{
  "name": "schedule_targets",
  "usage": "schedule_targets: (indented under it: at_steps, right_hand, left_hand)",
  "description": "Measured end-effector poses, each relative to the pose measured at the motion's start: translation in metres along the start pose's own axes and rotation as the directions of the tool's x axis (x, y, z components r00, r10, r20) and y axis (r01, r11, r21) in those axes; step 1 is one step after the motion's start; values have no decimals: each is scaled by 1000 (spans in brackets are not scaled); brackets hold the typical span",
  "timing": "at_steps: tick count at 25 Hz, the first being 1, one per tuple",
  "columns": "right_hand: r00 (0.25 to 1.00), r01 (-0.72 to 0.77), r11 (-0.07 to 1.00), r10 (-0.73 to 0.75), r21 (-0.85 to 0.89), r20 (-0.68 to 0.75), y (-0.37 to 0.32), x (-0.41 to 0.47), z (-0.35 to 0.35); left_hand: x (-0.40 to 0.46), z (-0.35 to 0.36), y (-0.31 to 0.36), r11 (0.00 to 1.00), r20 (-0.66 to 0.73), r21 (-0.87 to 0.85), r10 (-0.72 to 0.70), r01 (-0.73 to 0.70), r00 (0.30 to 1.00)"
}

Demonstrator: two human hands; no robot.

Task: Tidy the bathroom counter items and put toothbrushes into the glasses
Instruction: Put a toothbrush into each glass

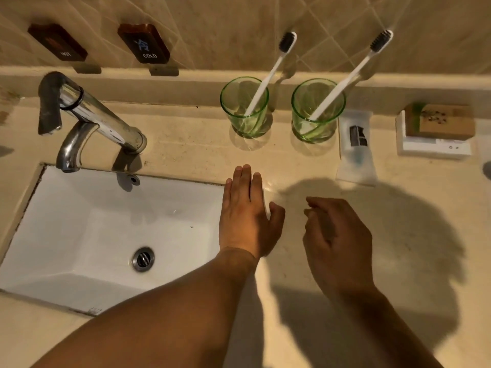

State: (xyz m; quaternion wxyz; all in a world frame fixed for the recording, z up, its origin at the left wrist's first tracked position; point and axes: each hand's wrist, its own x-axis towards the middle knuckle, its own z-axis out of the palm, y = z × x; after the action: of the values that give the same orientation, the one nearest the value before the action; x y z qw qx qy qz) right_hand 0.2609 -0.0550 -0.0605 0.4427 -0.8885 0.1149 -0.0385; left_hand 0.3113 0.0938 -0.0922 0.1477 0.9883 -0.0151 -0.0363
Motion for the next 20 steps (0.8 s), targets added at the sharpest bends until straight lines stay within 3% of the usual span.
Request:
schedule_targets:
  at_steps: [3, 5, 9, 15, 20]
  right_hand:
    - [1000, 15, 999, -16, -51, -26, 26, -37, -10]
    - [999, 35, 982, -42, -187, -34, 40, -57, -16]
    - [997, -31, 867, 63, -497, 47, 66, -90, -45]
    - [980, -57, 706, 174, -705, 95, 93, -148, -78]
    - [972, -42, 638, 204, -769, 116, 101, -152, -76]
  left_hand:
    - [-1, -1, 0, 1000, 19, -11, -4, 4, 1000]
    - [-1, -3, -1, 999, 41, -36, -16, 17, 999]
    - [-2, -6, -2, 999, 33, -41, 27, -26, 999]
    - [-4, -2, -3, 998, -1, -9, 65, -65, 998]
    - [-20, -8, -6, 977, 170, 171, 95, -125, 981]
